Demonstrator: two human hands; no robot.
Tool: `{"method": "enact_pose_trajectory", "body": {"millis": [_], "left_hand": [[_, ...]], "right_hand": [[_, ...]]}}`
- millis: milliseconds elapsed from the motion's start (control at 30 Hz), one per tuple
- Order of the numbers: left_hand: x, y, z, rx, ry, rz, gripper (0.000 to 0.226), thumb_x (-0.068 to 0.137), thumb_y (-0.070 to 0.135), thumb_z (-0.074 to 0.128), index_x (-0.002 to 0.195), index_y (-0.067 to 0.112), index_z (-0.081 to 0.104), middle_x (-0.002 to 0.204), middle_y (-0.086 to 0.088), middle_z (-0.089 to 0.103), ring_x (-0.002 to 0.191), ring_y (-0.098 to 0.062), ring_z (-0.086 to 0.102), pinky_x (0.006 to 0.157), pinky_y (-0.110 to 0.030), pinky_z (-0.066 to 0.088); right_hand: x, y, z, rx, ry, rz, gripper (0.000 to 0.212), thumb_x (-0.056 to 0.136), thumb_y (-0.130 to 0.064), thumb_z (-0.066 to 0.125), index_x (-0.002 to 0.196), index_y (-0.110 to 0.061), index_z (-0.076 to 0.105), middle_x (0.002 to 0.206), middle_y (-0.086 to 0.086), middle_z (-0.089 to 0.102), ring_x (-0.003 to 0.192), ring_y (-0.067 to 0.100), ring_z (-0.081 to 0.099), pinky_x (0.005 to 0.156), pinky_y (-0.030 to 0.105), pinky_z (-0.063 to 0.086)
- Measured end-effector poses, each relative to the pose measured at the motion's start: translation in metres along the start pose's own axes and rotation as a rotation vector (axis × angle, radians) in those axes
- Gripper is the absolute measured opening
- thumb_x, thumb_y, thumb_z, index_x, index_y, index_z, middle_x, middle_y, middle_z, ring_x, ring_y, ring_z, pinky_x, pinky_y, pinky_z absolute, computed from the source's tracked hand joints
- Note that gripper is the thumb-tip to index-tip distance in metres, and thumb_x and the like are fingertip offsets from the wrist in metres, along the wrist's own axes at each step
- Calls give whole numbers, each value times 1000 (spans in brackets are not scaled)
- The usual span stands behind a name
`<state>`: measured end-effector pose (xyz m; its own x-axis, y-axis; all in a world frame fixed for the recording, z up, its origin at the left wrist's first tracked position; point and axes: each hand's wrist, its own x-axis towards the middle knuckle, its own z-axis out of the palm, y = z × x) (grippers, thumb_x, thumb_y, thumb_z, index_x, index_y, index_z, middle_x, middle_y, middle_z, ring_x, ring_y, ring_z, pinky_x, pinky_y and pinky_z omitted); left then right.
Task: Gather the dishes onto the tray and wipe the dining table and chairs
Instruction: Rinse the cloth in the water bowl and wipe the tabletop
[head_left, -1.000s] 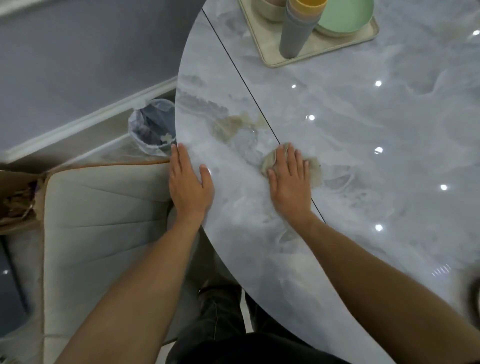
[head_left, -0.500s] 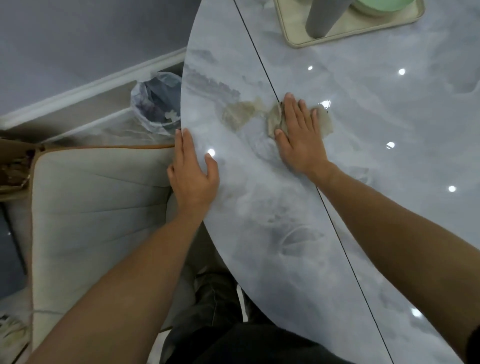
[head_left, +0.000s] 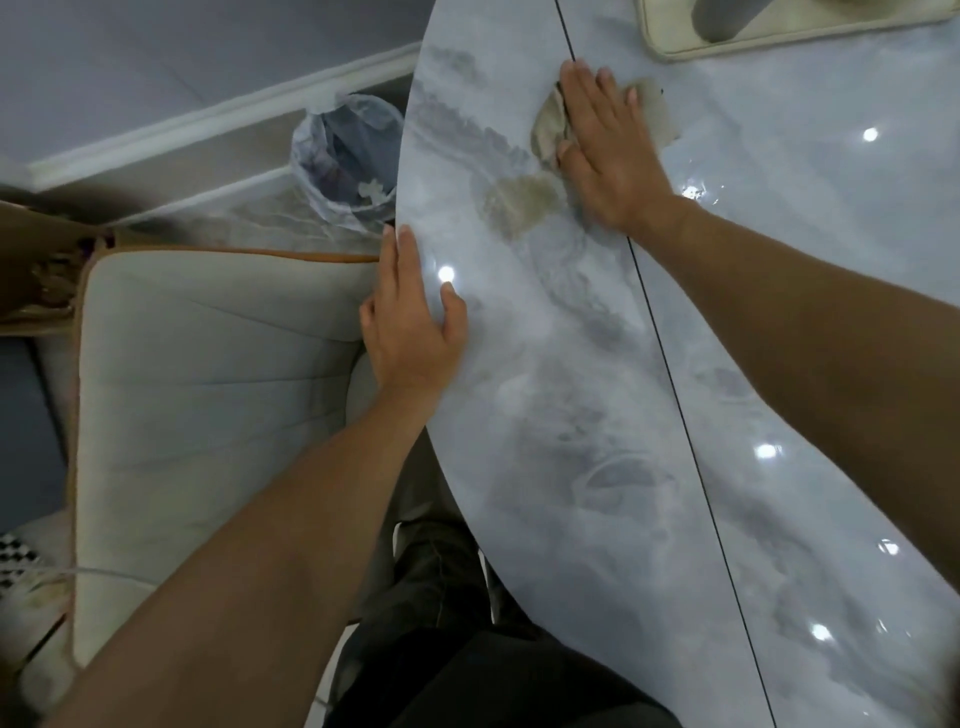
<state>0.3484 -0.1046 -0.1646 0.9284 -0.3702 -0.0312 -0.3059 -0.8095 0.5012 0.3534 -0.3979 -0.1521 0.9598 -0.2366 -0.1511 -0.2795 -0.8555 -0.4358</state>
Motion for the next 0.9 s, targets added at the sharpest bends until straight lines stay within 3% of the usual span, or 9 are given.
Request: {"method": "enact_pose_trajectory", "body": {"millis": [333, 633, 900], "left_hand": [[2, 2, -2, -34, -24, 6, 68, 105, 37, 48, 164, 11, 27, 170, -12, 28, 146, -26, 42, 111, -43, 41], [2, 5, -4, -81, -64, -33, 71, 103, 37, 47, 165, 13, 24, 171, -10, 25, 152, -25, 36, 112, -50, 45], [0, 6, -4, -146, -53, -34, 71, 103, 35, 49, 165, 14, 24, 171, -11, 23, 154, -25, 31, 117, -39, 36]], "right_hand": [[45, -13, -6, -10, -58, -55, 66, 106, -29, 29, 164, -7, 9, 172, 13, 7, 158, 37, 0, 124, 52, -6], [19, -57, 15, 24, -119, -115, 64, 109, -37, 22, 164, -9, 5, 172, 12, 3, 159, 33, -2, 126, 49, -7], [-6, -70, 23, 0, -163, -111, 66, 109, -36, 27, 165, -12, 2, 173, 8, -1, 159, 29, -4, 126, 47, -9]]}}
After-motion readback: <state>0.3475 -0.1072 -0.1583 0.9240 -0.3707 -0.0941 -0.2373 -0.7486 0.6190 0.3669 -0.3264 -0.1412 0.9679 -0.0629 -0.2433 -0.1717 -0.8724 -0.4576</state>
